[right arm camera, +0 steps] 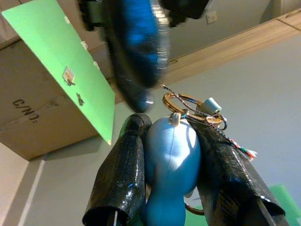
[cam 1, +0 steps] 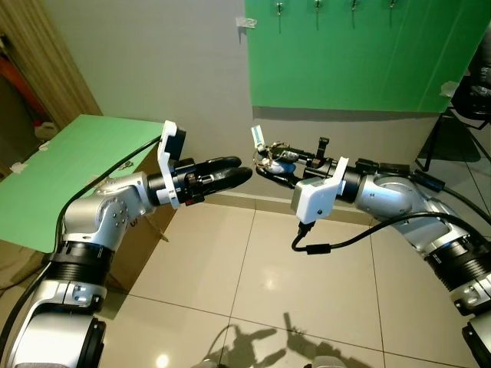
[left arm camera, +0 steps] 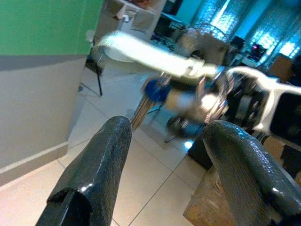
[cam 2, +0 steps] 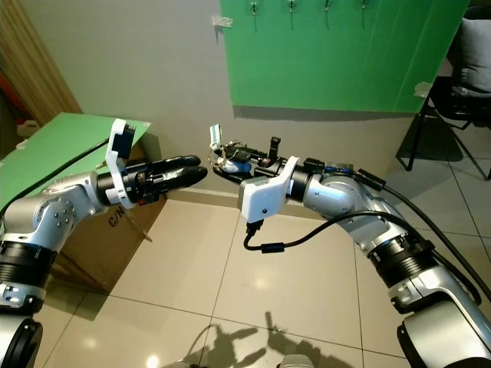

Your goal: Hang keys on a hook

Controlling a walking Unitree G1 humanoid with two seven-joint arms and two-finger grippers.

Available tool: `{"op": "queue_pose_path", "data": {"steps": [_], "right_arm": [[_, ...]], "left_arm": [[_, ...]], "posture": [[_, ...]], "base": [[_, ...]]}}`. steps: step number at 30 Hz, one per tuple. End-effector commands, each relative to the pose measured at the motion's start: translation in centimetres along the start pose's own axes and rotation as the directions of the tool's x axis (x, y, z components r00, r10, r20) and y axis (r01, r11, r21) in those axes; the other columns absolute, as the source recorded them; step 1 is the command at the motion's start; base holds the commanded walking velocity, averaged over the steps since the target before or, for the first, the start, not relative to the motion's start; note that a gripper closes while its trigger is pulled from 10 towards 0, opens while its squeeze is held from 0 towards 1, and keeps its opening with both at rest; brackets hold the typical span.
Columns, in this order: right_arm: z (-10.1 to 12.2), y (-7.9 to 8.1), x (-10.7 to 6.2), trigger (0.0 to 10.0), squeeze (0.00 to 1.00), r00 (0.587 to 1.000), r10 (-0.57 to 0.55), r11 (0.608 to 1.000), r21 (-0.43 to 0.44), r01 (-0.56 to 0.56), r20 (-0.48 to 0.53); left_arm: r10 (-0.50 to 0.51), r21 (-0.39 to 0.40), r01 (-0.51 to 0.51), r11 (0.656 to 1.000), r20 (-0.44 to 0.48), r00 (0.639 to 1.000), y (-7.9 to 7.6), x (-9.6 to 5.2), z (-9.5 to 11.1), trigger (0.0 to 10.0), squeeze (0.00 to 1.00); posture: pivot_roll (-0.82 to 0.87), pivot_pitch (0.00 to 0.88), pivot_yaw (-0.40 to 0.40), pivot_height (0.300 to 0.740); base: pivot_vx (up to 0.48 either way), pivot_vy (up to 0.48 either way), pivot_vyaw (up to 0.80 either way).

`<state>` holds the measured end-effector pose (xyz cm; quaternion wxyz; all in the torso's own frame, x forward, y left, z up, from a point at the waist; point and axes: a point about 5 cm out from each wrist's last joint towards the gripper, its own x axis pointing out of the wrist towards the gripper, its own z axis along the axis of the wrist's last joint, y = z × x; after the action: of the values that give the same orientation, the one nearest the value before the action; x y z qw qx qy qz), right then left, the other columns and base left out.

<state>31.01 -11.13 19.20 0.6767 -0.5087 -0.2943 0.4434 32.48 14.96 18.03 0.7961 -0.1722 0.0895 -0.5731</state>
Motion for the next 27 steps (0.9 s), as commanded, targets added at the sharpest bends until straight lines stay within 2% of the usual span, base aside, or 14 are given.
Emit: {"op": "queue_pose_path", "data": {"steps": [1, 8, 18, 19, 20, 27], "right_arm": [[0.42, -0.56, 0.08, 0.0, 0.0, 1.0, -0.018, 1.0, 0.002, 0.018, 0.021], [0.6, 0.08, 0.03, 0.0, 0.0, 1.0, 0.0, 1.0, 0.012, -0.001, 0.025], [0.86, -0.12, 0.17, 0.0, 0.0, 1.0, -0.003, 1.0, 0.016, 0.003, 0.031], [0.88, -0.11, 0.17, 0.0, 0.0, 0.999, -0.003, 1.0, 0.017, 0.003, 0.032], [0.89, -0.11, 0.17, 0.0, 0.0, 0.999, -0.003, 1.0, 0.017, 0.003, 0.033], [0.98, -0.21, 0.25, 0.0, 0.0, 0.999, -0.009, 1.0, 0.023, 0.009, 0.036]], "left_arm": [[-0.01, 0.006, 0.01, 1.0, 0.003, 1.0, -0.06, 0.03, 0.63, 10.0, 0.0], [-0.042, -0.004, 0.042, 0.999, 0.036, 0.998, -0.33, 0.24, 1.31, 10.0, 0.0], [-0.06, -0.032, 0.061, 0.998, 0.055, 0.997, -0.41, 0.46, 1.21, 10.0, 0.0], [-0.068, -0.043, 0.071, 0.997, 0.064, 0.996, -0.48, 0.54, 1.24, 1.7, 0.0], [-0.074, -0.05, 0.078, 0.996, 0.07, 0.995, -0.52, 0.59, 1.25, 0.0, 0.0], [-0.113, -0.086, 0.12, 0.989, 0.077, 0.991, -0.84, 0.73, 1.13, 0.0, 0.0]], "posture": [[-0.27, 0.007, 0.12, 0.74], [-0.27, 0.011, 0.12, 0.74], [-0.27, 0.014, 0.118, 0.74], [-0.27, 0.014, 0.117, 0.74], [-0.27, 0.014, 0.117, 0.74], [-0.27, 0.016, 0.116, 0.74]], "base": [[0.0, 0.0, 0.0], [0.0, 0.0, 0.0], [0.0, 0.0, 0.0], [0.0, 0.0, 0.0], [0.0, 0.0, 0.0], [0.0, 0.0, 0.0]]}}
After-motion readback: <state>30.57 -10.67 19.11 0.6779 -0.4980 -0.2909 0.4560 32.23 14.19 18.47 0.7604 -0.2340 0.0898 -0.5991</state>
